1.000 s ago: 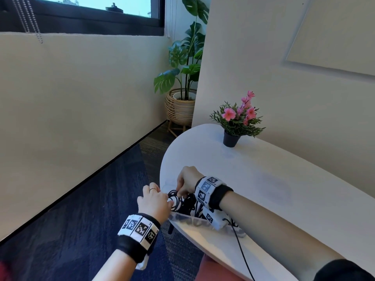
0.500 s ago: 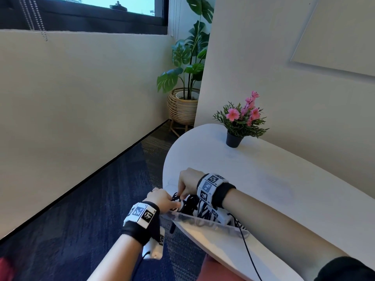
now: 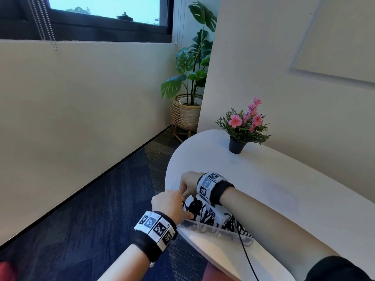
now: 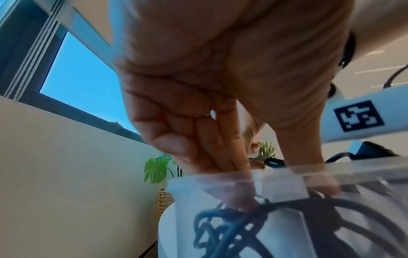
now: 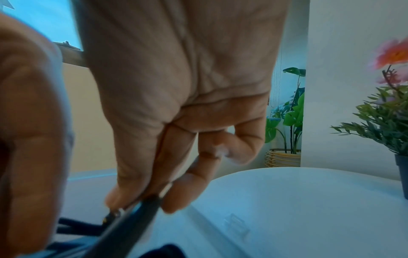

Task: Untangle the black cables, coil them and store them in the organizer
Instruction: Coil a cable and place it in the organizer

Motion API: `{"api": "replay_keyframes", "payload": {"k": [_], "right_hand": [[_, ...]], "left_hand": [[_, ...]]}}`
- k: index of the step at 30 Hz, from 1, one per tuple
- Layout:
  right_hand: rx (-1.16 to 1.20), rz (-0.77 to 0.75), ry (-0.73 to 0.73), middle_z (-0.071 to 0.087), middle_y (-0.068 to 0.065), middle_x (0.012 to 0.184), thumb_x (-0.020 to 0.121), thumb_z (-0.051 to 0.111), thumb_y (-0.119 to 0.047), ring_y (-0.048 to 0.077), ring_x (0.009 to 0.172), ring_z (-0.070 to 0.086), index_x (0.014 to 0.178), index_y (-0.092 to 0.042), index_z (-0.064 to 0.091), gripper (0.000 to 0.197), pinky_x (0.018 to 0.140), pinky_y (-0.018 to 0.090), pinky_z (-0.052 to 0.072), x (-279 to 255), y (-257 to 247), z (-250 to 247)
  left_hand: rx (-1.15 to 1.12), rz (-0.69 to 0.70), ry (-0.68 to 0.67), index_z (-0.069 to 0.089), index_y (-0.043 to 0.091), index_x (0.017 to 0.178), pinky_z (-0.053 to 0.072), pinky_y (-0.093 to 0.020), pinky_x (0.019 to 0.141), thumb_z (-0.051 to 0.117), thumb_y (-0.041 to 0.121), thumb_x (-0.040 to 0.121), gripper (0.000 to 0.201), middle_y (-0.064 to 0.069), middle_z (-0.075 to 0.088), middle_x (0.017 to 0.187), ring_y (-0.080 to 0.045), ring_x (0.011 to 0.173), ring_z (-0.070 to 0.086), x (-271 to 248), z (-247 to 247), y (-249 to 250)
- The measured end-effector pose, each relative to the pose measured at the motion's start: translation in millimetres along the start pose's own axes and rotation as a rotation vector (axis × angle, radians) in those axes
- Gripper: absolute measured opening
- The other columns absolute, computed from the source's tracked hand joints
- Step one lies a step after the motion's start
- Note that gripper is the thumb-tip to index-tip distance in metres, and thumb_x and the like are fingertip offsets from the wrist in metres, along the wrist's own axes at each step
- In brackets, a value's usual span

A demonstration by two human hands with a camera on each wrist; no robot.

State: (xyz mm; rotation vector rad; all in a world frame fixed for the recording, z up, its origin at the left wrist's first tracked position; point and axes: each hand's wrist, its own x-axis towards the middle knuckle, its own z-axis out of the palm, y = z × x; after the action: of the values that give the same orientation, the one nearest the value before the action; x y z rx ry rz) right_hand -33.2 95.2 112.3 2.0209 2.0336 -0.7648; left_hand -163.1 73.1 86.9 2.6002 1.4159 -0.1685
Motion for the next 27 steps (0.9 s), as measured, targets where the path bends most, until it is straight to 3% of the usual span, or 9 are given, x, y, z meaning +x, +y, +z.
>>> {"api": "replay_keyframes", "payload": {"k": [5,10,14,18,22,27], "right_hand": [[-0.032,-0.027,0.016,0.055,-0.019,0.056,0.081,0.073,-0.020,-0.005,0.041,0.049,0.099,-0.016,0.075,0.018,0.041,0.006,0.036,-5,6,-3],[0.007,0.036,0.013,0.072,-0.011,0.087,0.074,0.079,-0.025,-0.007,0.058,0.050,0.103,-0.025,0.073,0.030,0.051,0.013,0.037,-15,21,1],[0.008,0.090,0.067,0.063,-0.018,0.072,0.076,0.076,-0.029,-0.005,0.056,0.047,0.102,-0.027,0.074,0.025,0.051,0.016,0.034,-25,31,4],[-0.069,0.105,0.121,0.073,-0.010,0.091,0.076,0.075,-0.034,0.007,0.072,0.058,0.099,-0.027,0.074,0.025,0.059,0.021,0.041,-27,29,11],[-0.198,0.146,0.134,0.072,-0.003,0.091,0.078,0.074,-0.034,0.015,0.075,0.058,0.096,-0.026,0.075,0.020,0.064,0.026,0.042,-22,20,15],[-0.353,0.152,0.083,0.071,0.005,0.090,0.079,0.074,-0.025,0.023,0.073,0.059,0.094,-0.015,0.074,0.018,0.064,0.026,0.045,-14,7,20]], "left_hand": [[0.010,-0.007,-0.026,0.059,0.021,0.102,0.048,-0.028,0.069,0.073,0.052,0.068,0.048,0.003,0.065,0.096,-0.017,0.088,0.064,7,-4,6],[-0.046,0.034,0.022,0.066,0.022,0.097,0.052,-0.029,0.072,0.065,0.043,0.075,0.030,0.001,0.068,0.092,-0.018,0.086,0.065,9,5,13],[-0.095,0.054,0.060,0.068,0.019,0.101,0.052,-0.030,0.074,0.061,0.031,0.085,0.021,-0.003,0.068,0.099,-0.022,0.092,0.065,12,15,23],[-0.152,0.012,0.022,0.070,0.021,0.103,0.053,-0.029,0.076,0.061,0.026,0.087,0.020,-0.003,0.068,0.101,-0.022,0.092,0.065,18,17,22],[-0.108,0.007,-0.017,0.069,0.022,0.103,0.051,-0.030,0.077,0.058,0.023,0.087,0.020,0.000,0.068,0.102,-0.020,0.093,0.065,23,13,19],[-0.066,0.190,-0.149,0.070,0.018,0.106,0.048,-0.029,0.078,0.050,0.023,0.091,0.025,-0.003,0.065,0.111,-0.022,0.098,0.063,23,8,9]]}}
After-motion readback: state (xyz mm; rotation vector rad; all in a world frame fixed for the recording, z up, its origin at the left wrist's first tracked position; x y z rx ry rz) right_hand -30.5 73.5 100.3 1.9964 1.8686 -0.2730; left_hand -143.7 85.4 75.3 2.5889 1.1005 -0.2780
